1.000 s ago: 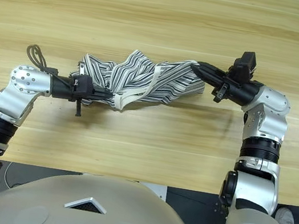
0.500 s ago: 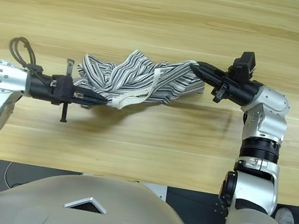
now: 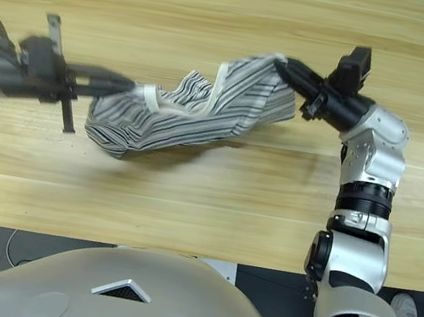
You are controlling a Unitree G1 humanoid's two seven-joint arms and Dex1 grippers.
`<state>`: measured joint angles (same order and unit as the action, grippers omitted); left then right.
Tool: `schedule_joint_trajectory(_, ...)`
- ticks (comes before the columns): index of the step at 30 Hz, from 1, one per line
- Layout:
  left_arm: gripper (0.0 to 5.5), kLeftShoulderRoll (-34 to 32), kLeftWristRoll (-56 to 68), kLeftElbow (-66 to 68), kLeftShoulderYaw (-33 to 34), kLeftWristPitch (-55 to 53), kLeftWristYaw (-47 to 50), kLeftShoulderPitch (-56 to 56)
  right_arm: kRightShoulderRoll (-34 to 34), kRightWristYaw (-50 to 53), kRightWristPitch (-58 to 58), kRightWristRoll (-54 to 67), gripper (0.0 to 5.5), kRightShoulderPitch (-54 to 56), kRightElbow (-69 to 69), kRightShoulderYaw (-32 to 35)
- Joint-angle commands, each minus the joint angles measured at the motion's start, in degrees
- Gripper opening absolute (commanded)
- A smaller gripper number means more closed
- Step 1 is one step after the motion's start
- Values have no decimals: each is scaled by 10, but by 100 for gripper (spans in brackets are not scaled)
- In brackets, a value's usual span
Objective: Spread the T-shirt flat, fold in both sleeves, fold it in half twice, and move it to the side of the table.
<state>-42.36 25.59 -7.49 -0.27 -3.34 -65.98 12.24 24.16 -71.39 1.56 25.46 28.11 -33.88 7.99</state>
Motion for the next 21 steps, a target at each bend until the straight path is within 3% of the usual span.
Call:
schedule_joint_trajectory(1,12,20,-35,118,24,-9,66,110,-36,63,1,-1,10,74,-28,10)
schedule_joint_trajectory(7,12,68,-167,380,3,51,205,319,-85,217,-23,-57,10,238,-149,0)
schedule_joint_trajectory(13,12,95,-344,716,-75,136,380,574,-106,413,-42,-131,10,463,-368,5)
schedule_joint_trajectory(21,12,102,-438,849,-93,88,538,757,-102,558,-55,-197,10,600,-436,18)
